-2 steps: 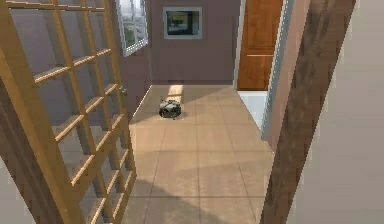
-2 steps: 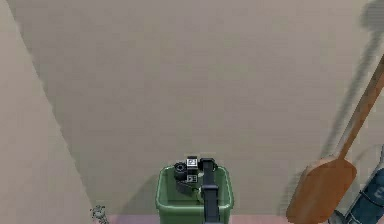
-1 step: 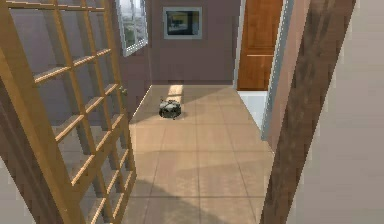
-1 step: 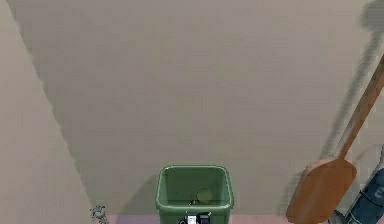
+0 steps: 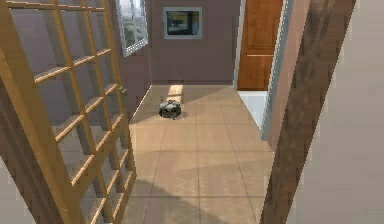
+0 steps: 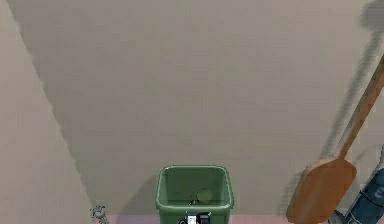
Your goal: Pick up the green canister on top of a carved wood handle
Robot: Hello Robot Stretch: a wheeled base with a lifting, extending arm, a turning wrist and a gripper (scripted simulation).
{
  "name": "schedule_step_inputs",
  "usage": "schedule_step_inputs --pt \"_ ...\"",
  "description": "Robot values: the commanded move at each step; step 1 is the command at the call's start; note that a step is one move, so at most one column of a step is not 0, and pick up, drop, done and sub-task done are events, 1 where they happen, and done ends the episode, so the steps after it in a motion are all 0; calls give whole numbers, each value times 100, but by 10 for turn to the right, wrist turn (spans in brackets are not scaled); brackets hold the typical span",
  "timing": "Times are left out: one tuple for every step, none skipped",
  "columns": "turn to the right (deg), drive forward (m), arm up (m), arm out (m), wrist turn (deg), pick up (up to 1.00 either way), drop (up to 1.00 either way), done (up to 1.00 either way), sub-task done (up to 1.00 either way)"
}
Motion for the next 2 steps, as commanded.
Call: schedule_step_inputs --pt "0 0 10 0 0 0 0 0 0" --pt "0 0 0 0 0 0 0 100 0"
